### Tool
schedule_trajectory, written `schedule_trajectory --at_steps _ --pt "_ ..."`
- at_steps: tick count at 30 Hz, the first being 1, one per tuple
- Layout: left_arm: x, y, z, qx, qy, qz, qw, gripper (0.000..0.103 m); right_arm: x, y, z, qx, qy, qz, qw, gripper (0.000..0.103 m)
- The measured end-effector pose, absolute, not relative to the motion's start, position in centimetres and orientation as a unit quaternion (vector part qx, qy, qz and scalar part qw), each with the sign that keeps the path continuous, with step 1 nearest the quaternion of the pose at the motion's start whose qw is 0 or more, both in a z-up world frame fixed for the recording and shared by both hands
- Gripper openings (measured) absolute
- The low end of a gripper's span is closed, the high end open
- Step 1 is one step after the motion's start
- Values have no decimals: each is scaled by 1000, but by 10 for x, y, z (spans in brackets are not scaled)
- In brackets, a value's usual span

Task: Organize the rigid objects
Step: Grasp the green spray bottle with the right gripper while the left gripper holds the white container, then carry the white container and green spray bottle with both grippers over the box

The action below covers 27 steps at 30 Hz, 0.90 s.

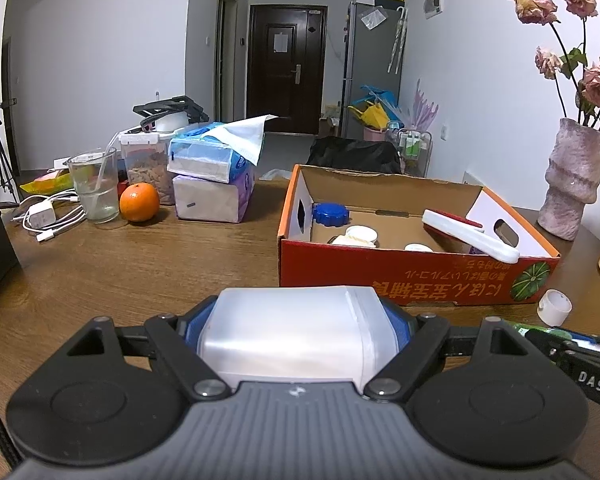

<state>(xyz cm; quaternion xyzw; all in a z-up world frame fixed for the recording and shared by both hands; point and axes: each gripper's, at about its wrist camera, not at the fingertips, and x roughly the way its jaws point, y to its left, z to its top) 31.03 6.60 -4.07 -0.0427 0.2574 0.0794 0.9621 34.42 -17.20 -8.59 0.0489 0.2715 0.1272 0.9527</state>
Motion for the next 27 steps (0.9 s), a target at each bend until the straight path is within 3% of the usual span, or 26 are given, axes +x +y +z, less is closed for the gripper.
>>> schedule_trajectory --at_steps 27 --pt "307 61 -20 -56 235 67 968 84 316 -167 -42 81 192 161 965 30"
